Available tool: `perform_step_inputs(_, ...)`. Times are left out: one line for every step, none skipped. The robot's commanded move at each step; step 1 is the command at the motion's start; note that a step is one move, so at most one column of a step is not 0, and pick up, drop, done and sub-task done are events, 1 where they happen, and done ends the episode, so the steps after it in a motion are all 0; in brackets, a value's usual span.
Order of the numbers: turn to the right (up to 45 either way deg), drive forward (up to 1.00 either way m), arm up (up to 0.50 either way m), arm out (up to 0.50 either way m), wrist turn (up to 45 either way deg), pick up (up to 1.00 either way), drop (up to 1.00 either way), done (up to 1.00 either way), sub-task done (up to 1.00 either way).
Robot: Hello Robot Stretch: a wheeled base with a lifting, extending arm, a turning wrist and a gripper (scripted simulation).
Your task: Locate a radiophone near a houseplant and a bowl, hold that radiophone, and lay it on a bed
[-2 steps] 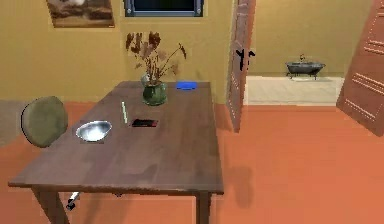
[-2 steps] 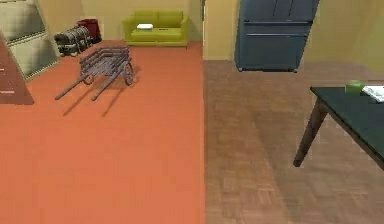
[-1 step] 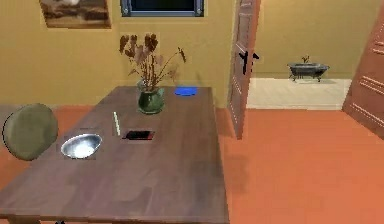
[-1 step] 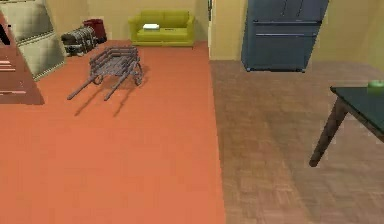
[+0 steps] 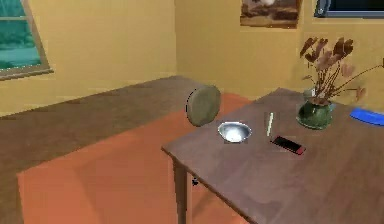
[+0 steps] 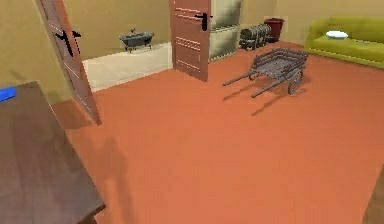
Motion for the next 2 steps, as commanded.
perform_step_inputs(-45.0, 0.0, 0.0, 0.0, 0.0, 0.0, 0.0, 0.0, 0.0)
perform_step_inputs(-15.0, 0.0, 0.0, 0.0, 0.0, 0.0, 0.0, 0.0, 0.0)
